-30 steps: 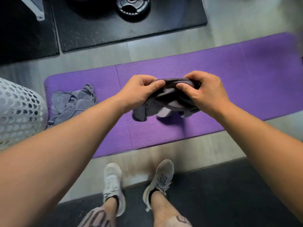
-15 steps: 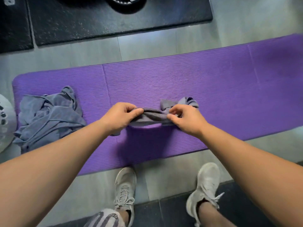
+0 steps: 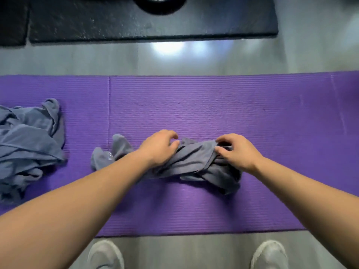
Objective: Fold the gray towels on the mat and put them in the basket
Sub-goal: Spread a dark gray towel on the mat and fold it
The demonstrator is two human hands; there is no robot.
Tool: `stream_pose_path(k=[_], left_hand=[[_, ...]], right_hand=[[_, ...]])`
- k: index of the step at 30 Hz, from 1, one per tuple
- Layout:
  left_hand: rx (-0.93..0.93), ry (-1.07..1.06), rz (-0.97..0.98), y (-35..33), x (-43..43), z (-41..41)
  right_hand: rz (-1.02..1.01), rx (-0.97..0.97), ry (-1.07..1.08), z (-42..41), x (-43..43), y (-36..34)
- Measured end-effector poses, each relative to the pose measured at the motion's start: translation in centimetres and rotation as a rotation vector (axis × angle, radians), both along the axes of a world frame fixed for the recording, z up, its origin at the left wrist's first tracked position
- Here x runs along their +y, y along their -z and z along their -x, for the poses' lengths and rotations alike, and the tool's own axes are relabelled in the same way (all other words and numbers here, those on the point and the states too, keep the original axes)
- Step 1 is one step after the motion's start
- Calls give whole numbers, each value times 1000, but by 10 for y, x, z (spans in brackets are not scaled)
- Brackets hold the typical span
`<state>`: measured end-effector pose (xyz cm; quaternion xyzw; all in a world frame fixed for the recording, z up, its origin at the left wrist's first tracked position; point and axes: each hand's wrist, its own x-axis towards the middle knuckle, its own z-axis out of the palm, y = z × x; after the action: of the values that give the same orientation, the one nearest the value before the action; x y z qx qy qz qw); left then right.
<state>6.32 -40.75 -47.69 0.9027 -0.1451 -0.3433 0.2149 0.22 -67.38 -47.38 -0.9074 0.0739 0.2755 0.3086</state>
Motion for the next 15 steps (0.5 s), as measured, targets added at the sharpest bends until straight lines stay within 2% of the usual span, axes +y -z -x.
stream_pose_path(k=[3, 7, 10, 13, 15], left_hand=[[60, -61, 29, 21, -36, -11], [94, 1, -56, 46, -51, -25], [111, 4, -80, 55, -50, -30], [174, -111, 30, 60, -50, -34], [202, -254, 175, 57, -55, -36]], right_hand=[[-1, -75, -186, -29, -4, 19], [-107, 71, -259, -53, -2, 39], [-175, 92, -290, -61, -8, 50], [-222, 100, -277, -65, -17, 48], [-224, 81, -271, -66, -22, 44]])
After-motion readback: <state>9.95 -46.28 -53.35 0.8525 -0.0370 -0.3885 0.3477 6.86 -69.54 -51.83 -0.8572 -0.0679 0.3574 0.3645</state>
